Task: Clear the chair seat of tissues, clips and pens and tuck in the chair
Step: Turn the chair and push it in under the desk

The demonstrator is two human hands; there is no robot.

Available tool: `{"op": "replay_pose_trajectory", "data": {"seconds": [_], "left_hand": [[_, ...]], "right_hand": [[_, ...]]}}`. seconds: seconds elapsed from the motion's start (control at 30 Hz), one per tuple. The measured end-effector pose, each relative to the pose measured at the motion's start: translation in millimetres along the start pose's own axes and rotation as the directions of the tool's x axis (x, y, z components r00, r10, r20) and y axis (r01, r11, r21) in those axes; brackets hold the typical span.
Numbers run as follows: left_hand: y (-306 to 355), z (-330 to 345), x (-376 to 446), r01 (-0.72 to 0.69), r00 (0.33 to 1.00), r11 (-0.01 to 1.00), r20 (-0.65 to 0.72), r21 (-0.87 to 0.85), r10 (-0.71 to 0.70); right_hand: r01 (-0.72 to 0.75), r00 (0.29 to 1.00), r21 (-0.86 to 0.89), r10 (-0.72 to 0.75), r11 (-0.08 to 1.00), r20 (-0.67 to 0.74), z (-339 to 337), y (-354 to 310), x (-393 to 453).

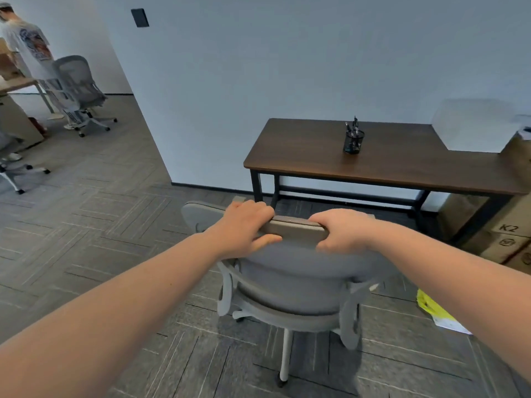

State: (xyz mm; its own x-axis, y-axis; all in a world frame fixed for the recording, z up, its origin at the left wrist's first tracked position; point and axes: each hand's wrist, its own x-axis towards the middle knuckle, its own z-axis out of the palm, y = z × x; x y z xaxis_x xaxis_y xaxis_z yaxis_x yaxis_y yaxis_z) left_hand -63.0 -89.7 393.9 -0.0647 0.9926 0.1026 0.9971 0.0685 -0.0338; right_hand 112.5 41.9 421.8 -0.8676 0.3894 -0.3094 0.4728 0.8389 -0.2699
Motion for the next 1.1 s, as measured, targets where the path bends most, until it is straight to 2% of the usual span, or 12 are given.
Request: {"op": "replay_pose_trajectory", "data": {"seconds": [0.07, 0.13, 0.17, 0.27, 0.43, 1.1], "left_hand": [[2.9, -2.4, 8.0, -0.064, 0.994, 0.998, 0.086, -0.013, 0.064], [2.6, -4.5, 12.2, -0.036, 0.981, 0.999, 0.194, 0.035, 0.029], [5.5, -3.3, 13.2, -0.013, 0.979, 0.998, 0.204, 0.068, -0.001], [23.5, 0.3, 18.0, 0.040, 0.988, 0.991, 0.140, 0.125, -0.057], [38.9, 3.7, 33.3, 0.039, 0.992, 0.982, 0.107, 0.183, -0.059], [75.4, 14.3, 114.2, -0.081, 0.997, 0.985, 0.015, 0.150, 0.080]], "right_hand": [[-0.013, 1.000, -0.036, 0.013, 0.999, 0.012, -0.9, 23.0, -7.6], [-0.001, 1.000, -0.061, 0.002, 0.998, 0.011, 1.7, 40.9, -16.5], [-0.001, 1.000, -0.074, 0.000, 0.997, -0.008, 3.2, 48.5, -20.5], [-0.025, 0.994, -0.147, 0.009, 0.989, -0.107, 5.7, 66.2, -28.3], [-0.080, 0.975, -0.190, 0.037, 0.979, -0.218, 9.8, 86.5, -32.3], [-0.190, 0.957, -0.146, 0.150, 0.971, -0.249, -6.3, 157.7, -57.9]]}}
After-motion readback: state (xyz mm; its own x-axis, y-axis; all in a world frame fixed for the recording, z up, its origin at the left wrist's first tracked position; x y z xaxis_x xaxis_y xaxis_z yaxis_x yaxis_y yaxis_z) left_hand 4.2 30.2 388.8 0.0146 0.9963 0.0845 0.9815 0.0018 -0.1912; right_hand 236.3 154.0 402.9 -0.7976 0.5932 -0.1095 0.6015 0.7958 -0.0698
